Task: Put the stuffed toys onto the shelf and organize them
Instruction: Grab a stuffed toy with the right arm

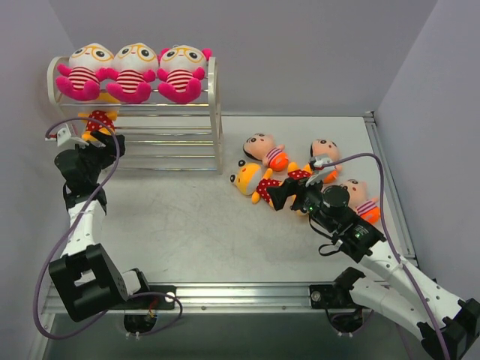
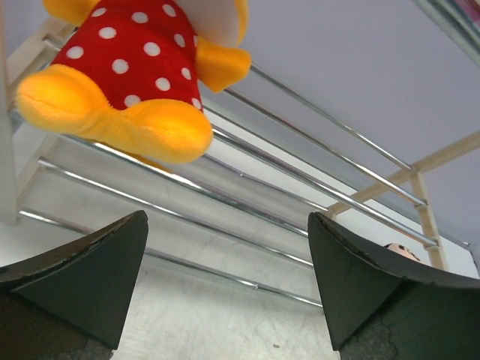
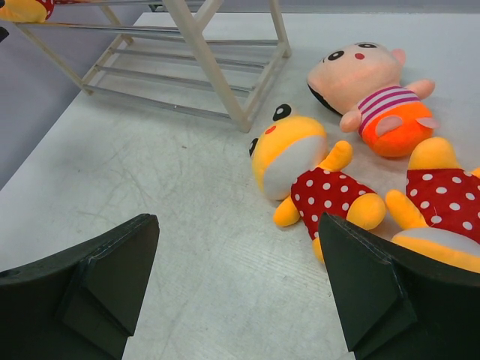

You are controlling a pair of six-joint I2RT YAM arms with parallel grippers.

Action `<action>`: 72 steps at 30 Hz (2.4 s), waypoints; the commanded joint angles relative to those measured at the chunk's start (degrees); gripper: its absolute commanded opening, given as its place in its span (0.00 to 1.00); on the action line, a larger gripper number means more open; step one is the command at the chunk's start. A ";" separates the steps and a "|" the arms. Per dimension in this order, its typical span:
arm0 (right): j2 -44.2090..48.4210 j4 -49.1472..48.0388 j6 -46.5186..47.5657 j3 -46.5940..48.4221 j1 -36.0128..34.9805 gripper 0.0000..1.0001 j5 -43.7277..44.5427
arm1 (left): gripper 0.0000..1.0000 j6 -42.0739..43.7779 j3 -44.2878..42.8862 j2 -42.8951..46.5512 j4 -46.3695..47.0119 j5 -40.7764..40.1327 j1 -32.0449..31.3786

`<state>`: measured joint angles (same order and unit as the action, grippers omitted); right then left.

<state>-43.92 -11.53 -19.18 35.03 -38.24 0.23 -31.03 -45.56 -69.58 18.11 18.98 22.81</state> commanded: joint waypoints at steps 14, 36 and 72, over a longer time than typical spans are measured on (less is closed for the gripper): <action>-0.73 -2.62 1.07 0.39 0.27 0.91 2.05 | 0.97 -8.52 -1.72 -7.50 24.52 6.33 -3.47; -0.73 -2.71 1.16 0.31 0.27 0.91 2.06 | 0.98 1.49 -5.85 -10.32 19.69 -1.57 -3.91; -16.10 14.34 -2.18 16.56 1.67 0.90 5.75 | 0.96 16.60 -16.65 27.38 -42.09 -22.84 -19.46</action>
<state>-56.01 -1.76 -20.10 47.83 -37.45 4.71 -20.16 -57.63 -45.41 -12.64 4.93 5.89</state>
